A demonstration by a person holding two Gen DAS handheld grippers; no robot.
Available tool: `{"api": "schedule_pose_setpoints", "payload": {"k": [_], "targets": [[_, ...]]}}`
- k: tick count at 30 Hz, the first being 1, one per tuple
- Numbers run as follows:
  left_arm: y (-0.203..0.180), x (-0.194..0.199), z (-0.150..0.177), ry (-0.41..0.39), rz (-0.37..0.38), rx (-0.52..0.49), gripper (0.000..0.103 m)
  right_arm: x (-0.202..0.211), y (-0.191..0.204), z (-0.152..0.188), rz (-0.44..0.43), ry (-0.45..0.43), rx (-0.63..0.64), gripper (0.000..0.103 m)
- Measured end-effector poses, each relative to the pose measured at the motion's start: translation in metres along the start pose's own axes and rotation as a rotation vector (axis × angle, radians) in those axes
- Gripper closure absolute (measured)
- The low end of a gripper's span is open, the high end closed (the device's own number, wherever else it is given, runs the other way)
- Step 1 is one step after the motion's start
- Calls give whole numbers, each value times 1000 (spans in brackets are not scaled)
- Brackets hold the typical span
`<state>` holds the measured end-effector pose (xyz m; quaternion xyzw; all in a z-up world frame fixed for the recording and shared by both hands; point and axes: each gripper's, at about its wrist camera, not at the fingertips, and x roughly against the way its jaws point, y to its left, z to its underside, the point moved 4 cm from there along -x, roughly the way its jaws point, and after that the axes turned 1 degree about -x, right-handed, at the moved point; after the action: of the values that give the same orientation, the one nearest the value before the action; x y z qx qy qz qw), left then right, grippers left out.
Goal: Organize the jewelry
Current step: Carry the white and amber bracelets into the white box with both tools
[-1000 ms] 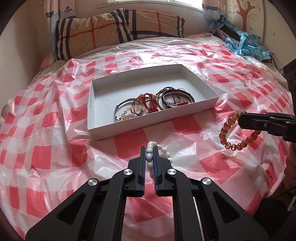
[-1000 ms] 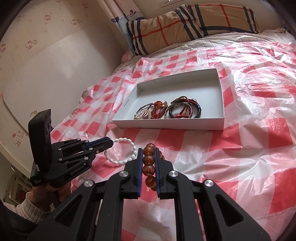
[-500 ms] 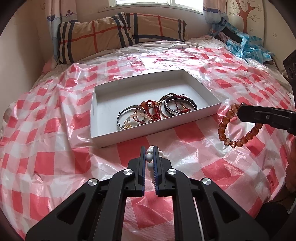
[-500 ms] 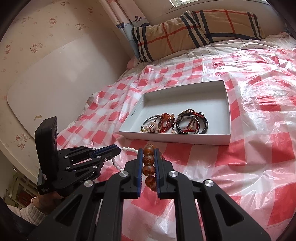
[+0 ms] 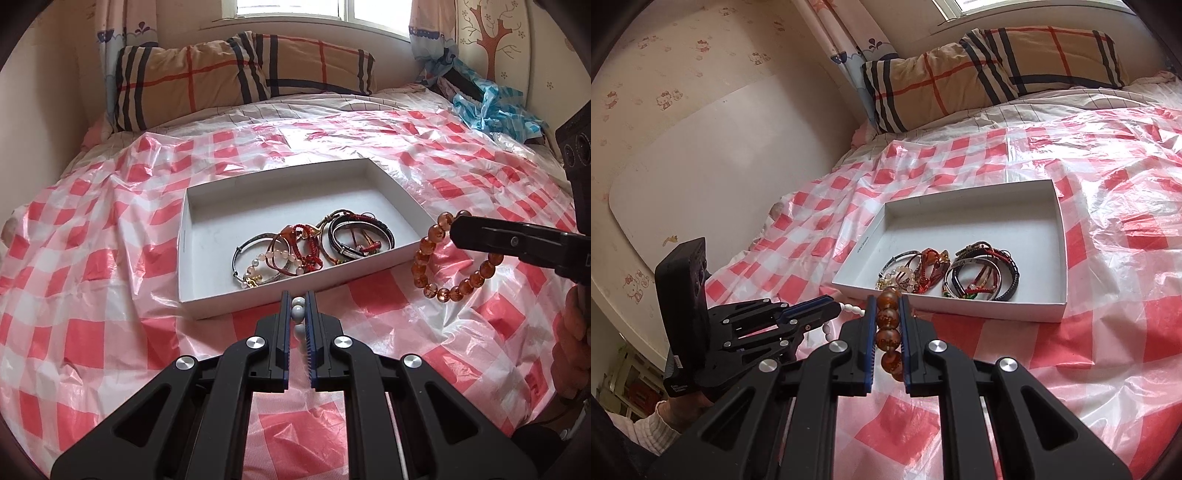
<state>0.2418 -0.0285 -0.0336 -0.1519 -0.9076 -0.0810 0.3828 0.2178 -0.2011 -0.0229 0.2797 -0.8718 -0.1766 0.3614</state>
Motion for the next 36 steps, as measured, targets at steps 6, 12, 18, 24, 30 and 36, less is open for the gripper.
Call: {"api": "schedule_pose_setpoints", "payload": {"k": [6,12,18,24,30,36], "targets": [[5,1,-16,-37,-1,9,96,-8,1,-12,-6,-16,12,91],[10,2,-34,-71,7,22,96,-21,-1,-22,-9,-21,19,91],[14,-2,-50,-98,14,26,96,-33,-5,-31,-15,-30,14,91],[8,-16,-62,-110,34,24,96,-44,-7,-37,-7,-37,23,91],[4,-32,-68,-113,55,31,96,-55,-9,-40,-9,-36,20,91],[8,-51,-64,-94,68,61,96,-68,-13,-41,-12,-27,15,91]]}}
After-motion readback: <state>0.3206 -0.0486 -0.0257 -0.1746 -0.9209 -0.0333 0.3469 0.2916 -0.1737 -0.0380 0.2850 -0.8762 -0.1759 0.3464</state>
